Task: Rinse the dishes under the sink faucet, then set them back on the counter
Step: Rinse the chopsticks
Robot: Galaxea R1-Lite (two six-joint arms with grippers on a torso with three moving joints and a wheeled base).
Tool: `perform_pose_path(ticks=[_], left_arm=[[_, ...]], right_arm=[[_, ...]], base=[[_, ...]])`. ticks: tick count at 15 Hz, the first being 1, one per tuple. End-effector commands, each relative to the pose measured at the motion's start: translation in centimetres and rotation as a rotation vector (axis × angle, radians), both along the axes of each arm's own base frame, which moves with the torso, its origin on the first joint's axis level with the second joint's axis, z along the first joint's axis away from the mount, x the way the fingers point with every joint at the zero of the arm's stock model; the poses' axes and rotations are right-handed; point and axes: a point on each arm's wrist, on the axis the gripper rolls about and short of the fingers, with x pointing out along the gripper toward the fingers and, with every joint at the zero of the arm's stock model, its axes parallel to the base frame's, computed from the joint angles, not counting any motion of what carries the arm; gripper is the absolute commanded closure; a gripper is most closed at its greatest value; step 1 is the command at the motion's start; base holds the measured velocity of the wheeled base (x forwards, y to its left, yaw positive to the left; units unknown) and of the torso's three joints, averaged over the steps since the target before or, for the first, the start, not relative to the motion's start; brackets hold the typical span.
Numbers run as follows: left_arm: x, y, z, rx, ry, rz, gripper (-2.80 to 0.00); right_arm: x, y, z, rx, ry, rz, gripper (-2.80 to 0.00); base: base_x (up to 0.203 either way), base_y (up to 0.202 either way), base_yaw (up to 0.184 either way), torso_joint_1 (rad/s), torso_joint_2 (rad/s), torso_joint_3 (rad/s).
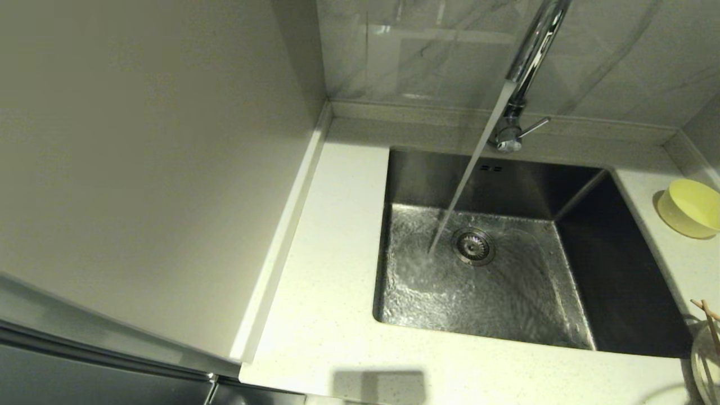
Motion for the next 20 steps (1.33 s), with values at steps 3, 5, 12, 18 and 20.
perform_pose_path(ticks=[3, 5, 12, 18, 20], left_arm=[[0.0, 0.0, 0.0, -0.001, -0.002, 0.001, 0.0], [0.0, 0.0, 0.0, -0.001, -0.002, 0.001, 0.0], [0.0, 0.0, 0.0, -0.001, -0.002, 0.001, 0.0], [0.0, 0.0, 0.0, -0.001, -0.002, 0.001, 0.0], [0.0, 0.0, 0.0, -0.001, -0.002, 0.001, 0.0]], right_arm=[[1.5, 2.6, 0.1, 0.176, -0.019, -0.102, -2.8], [2.1, 3.6, -0.2, 0.224, 0.013, -0.203, -2.8], [3.7, 2.2, -1.3, 0.201, -0.008, -0.274, -2.8], [4.2, 1.0, -2.0, 0.181, -0.001, -0.321, -2.8], [4.2, 0.8, -2.2, 0.183, 0.01, -0.332, -2.8]], base=[[0.0, 0.0, 0.0, 0.0, 0.0, 0.0], [0.0, 0.0, 0.0, 0.0, 0.0, 0.0], [0.0, 0.0, 0.0, 0.0, 0.0, 0.0], [0.0, 0.0, 0.0, 0.0, 0.0, 0.0], [0.0, 0.0, 0.0, 0.0, 0.0, 0.0]])
